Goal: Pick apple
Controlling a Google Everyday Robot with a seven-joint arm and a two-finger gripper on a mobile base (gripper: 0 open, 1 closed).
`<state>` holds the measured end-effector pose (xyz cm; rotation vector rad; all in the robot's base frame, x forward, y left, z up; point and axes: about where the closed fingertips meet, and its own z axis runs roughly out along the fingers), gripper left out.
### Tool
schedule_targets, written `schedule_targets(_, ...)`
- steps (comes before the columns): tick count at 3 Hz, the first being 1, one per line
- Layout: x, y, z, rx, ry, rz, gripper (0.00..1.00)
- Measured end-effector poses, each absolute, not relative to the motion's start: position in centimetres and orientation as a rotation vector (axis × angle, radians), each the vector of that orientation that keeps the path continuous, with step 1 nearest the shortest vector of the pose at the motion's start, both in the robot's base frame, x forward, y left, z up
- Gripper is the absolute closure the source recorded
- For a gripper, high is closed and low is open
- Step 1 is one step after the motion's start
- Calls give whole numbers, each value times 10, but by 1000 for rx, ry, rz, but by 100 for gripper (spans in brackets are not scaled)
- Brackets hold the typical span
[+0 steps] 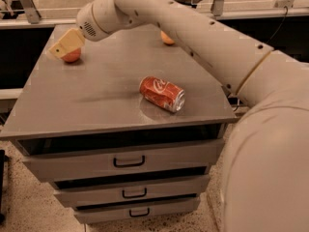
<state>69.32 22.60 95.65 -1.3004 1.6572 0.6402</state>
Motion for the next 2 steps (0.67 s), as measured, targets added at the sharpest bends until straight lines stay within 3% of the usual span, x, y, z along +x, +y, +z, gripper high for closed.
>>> schedule_targets(2,744,254,910,-1198,1696,726,0)
